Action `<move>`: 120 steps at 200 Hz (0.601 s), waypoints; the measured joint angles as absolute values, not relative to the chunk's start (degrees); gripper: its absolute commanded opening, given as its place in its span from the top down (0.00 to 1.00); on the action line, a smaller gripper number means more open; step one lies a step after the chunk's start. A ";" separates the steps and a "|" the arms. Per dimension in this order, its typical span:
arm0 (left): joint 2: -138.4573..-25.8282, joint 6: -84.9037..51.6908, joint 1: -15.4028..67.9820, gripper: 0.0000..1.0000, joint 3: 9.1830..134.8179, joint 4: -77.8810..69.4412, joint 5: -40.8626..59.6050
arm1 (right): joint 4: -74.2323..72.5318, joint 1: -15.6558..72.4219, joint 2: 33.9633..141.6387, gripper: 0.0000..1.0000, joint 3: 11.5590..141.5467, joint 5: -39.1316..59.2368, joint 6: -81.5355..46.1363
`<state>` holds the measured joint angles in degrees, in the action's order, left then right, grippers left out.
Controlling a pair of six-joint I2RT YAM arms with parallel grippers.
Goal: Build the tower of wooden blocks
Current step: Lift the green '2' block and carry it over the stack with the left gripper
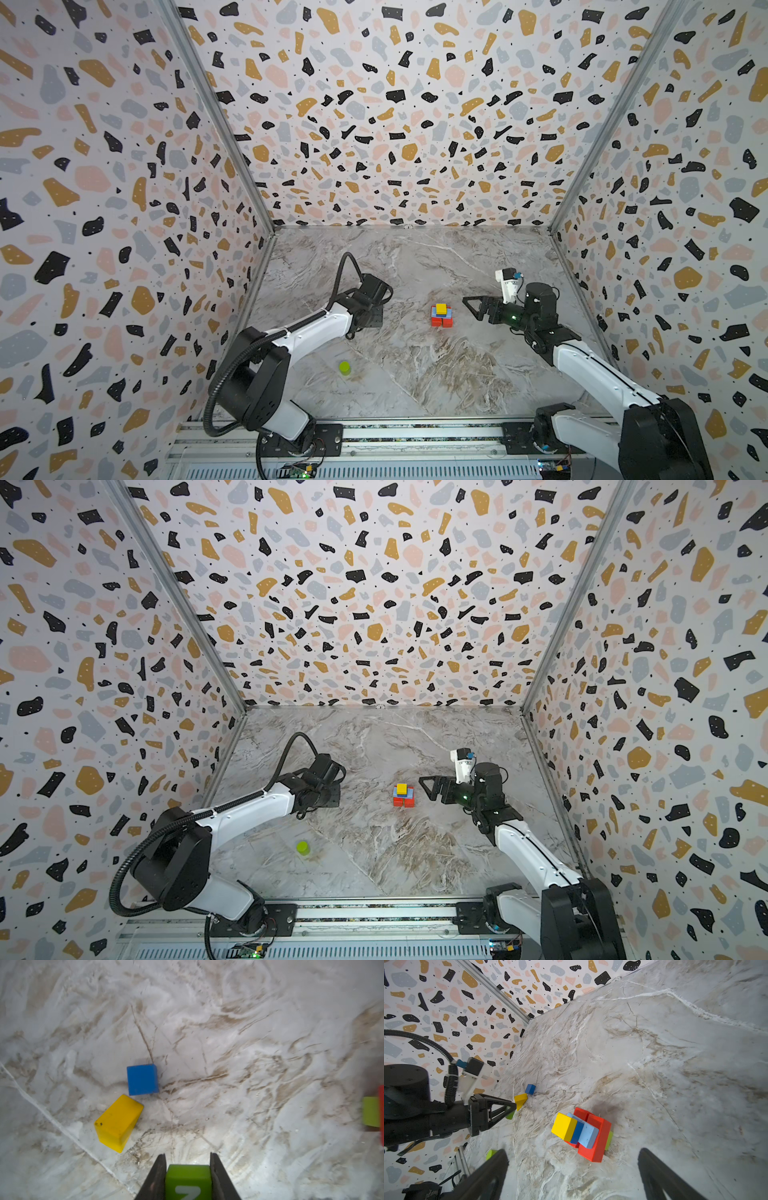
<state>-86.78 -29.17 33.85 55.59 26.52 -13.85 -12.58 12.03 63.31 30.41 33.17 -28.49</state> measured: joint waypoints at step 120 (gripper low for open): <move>-95.42 -32.27 42.26 0.74 79.24 39.77 -15.59 | -12.69 8.86 63.86 0.01 28.67 31.05 -34.65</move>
